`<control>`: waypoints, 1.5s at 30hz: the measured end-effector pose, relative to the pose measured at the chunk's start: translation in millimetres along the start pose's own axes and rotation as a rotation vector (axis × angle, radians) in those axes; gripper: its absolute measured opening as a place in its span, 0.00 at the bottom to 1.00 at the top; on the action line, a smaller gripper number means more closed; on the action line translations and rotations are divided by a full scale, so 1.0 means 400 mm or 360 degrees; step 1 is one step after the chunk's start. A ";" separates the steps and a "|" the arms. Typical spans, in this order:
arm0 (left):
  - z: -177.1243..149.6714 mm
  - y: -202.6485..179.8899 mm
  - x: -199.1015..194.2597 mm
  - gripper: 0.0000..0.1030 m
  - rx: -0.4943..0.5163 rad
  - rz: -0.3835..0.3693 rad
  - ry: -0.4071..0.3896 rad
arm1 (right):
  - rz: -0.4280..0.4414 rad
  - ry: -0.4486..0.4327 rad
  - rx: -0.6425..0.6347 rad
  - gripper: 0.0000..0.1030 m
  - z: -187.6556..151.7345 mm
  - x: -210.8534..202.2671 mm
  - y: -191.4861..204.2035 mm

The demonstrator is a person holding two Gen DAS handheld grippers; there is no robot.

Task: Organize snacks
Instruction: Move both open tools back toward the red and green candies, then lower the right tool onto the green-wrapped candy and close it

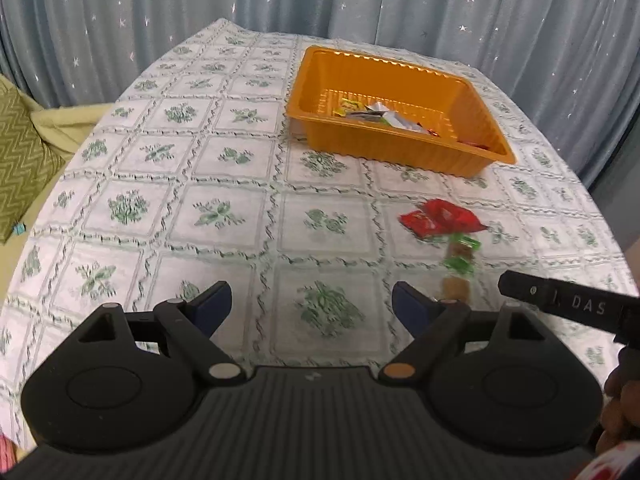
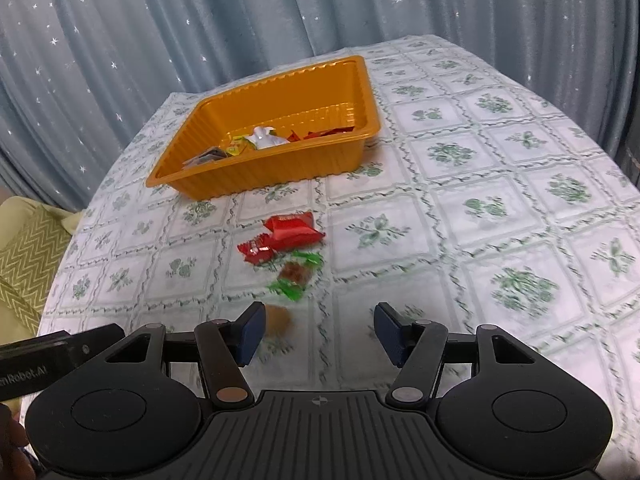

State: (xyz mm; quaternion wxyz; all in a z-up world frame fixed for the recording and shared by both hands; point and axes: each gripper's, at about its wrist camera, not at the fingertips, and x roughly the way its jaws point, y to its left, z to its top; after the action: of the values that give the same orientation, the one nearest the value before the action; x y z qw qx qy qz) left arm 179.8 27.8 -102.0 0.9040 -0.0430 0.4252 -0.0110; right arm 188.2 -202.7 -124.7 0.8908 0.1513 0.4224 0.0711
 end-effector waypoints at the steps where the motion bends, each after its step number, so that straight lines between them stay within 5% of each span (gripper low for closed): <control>1: 0.003 0.001 0.008 0.83 0.0003 0.0015 -0.0004 | 0.0005 0.0001 -0.0003 0.59 0.003 0.009 0.003; 6: 0.017 0.011 0.035 0.83 -0.0035 0.0023 -0.0022 | 0.0024 -0.0001 -0.0029 0.58 0.021 0.067 0.023; 8: 0.023 0.016 0.041 0.83 -0.0052 -0.0013 -0.0031 | 0.0033 -0.0002 -0.0031 0.47 0.026 0.087 0.026; 16: 0.034 0.023 0.077 0.87 -0.0114 -0.0027 0.0030 | 0.0016 -0.0004 -0.0066 0.37 0.039 0.151 0.037; 21: 0.030 0.024 0.089 0.87 -0.0141 -0.0046 0.0073 | -0.0064 -0.0003 -0.0170 0.33 0.034 0.172 0.065; 24: 0.030 0.021 0.093 0.87 -0.0142 -0.0054 0.0082 | -0.0127 -0.0006 -0.0283 0.22 0.028 0.179 0.084; 35: 0.059 -0.051 0.115 0.86 -0.0078 -0.0191 0.0030 | -0.0147 -0.0097 -0.0161 0.22 0.045 0.099 0.001; 45: 0.102 -0.158 0.197 0.61 0.0021 -0.0284 0.0015 | -0.0172 -0.0132 -0.0037 0.22 0.044 0.052 -0.081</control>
State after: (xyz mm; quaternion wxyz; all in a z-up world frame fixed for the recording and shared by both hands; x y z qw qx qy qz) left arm 262.7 -36.8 -131.2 0.8978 -0.0747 0.4237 -0.0945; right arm 214.8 -231.5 -139.9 0.9118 0.1206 0.3920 0.0214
